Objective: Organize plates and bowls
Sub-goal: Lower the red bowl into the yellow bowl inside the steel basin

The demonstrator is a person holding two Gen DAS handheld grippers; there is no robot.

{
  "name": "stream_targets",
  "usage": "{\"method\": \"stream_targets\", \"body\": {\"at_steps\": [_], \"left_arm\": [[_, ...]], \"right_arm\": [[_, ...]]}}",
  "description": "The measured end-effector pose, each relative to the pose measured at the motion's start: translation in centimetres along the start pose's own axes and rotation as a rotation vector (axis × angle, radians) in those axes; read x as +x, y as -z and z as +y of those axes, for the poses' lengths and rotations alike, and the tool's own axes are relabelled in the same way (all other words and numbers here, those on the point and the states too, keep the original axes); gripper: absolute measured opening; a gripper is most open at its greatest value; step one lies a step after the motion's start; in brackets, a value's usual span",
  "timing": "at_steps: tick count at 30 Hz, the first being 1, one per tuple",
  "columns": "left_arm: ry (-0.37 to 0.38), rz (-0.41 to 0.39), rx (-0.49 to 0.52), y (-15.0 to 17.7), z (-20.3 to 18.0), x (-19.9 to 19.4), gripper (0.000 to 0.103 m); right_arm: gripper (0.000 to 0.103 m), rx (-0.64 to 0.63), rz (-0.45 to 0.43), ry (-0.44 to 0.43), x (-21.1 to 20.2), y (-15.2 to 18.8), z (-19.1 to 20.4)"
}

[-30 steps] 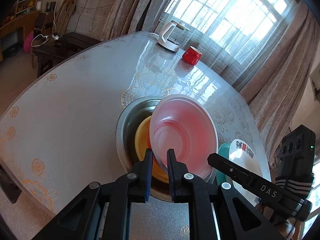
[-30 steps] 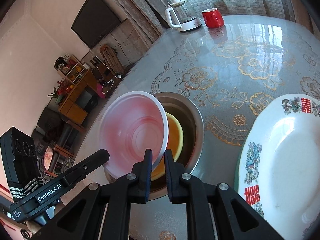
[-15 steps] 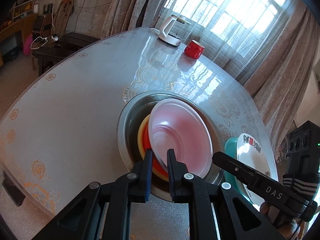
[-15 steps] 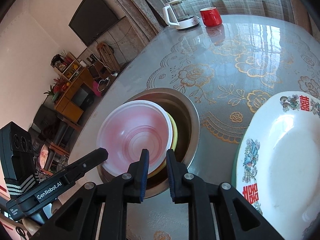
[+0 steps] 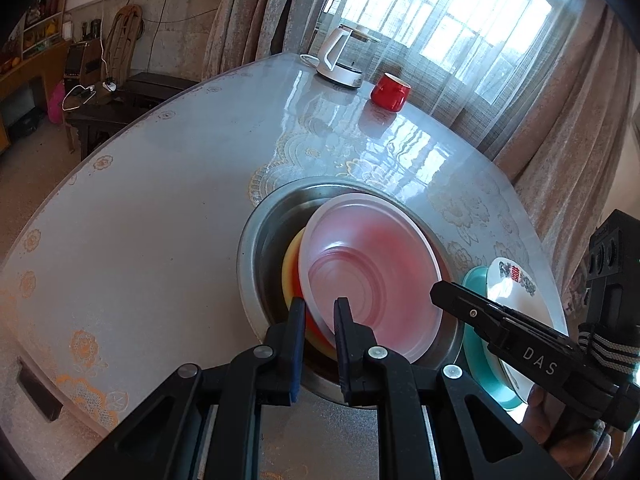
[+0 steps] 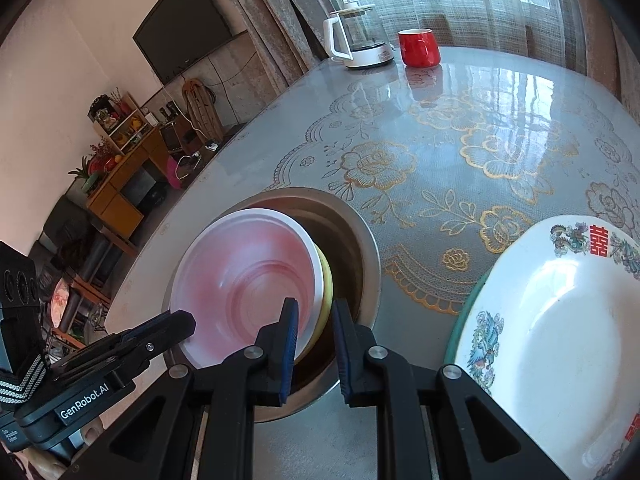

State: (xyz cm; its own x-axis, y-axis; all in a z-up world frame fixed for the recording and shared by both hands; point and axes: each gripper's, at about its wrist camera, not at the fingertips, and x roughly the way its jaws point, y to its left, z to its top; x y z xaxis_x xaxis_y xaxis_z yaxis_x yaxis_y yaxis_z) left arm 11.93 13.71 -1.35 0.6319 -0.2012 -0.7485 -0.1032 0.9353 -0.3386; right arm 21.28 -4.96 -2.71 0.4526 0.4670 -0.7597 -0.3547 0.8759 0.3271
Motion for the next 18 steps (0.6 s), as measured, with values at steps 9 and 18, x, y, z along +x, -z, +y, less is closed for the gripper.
{"method": "stream_targets", "body": {"at_steps": [9, 18], "left_arm": [[-0.068, -0.052, 0.046, -0.1, 0.1, -0.1, 0.015], [-0.098, -0.064, 0.080, 0.4, -0.4, 0.2, 0.015]], "right_arm": [[0.011, -0.014, -0.018, 0.002, -1.1, -0.4, -0.1], [0.022, -0.032, 0.008, 0.020, -0.2, -0.4, 0.5]]}}
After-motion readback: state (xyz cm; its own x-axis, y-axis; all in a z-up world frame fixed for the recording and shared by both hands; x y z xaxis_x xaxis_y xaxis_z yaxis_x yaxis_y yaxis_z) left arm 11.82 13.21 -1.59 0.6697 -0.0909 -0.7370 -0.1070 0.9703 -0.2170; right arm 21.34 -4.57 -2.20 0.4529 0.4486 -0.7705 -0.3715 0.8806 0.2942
